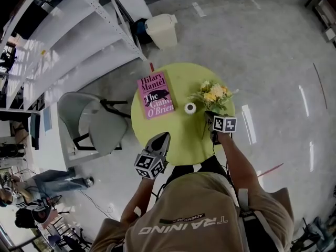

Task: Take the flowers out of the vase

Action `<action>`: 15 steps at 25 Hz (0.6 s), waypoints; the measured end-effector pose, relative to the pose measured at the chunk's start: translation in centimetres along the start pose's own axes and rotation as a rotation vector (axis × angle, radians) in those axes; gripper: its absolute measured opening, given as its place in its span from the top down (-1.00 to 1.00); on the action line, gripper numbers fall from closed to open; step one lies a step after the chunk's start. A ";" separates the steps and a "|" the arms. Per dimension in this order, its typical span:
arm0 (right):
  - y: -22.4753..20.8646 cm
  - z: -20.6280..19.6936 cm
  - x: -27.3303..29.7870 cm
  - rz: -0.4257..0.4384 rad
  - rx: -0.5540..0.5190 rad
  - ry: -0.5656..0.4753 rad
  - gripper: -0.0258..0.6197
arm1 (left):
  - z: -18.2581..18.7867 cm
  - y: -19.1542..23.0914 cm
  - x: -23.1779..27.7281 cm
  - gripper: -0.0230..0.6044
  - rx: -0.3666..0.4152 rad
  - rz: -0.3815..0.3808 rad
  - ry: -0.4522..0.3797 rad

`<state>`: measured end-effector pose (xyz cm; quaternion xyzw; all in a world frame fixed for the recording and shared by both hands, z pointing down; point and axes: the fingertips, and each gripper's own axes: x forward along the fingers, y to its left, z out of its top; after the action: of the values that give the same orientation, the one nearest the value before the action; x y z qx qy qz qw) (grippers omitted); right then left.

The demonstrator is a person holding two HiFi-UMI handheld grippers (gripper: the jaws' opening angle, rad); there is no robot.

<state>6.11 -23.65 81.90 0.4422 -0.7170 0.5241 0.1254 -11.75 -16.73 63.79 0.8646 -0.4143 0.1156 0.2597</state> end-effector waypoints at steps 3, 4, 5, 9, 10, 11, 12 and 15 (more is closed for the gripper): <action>-0.4 -0.3 0.3 -0.027 -0.008 0.014 0.58 | 0.0 0.4 0.2 0.92 -0.003 0.001 0.003; -0.4 -0.4 0.4 -0.030 -0.011 0.015 0.48 | 0.0 0.4 0.3 0.92 -0.004 0.002 0.004; -0.5 -0.5 0.4 -0.034 -0.014 0.013 0.47 | -0.1 0.5 0.3 0.92 -0.006 0.004 0.004; 0.0 -0.5 -0.2 -0.043 -0.065 -0.001 0.31 | -0.4 0.5 0.1 0.92 -0.010 0.010 0.005; 0.2 -0.5 -0.4 -0.042 -0.086 -0.007 0.31 | -0.4 0.5 0.0 0.92 -0.010 0.011 0.004; 0.4 -0.6 -0.8 -0.038 -0.105 -0.012 0.28 | -0.5 0.4 0.0 0.92 -0.011 0.011 0.003; 0.6 -0.7 -1.1 -0.034 -0.122 -0.015 0.19 | -0.5 0.3 -0.1 0.92 -0.012 0.011 0.002; 0.9 -1.1 -2.3 -0.032 -0.170 -0.019 0.19 | -0.5 0.0 -0.2 0.92 -0.010 0.008 -0.005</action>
<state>6.39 -21.45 80.30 0.4463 -0.7530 0.4548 0.1642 -11.83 -16.32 64.13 0.8621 -0.4188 0.1124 0.2624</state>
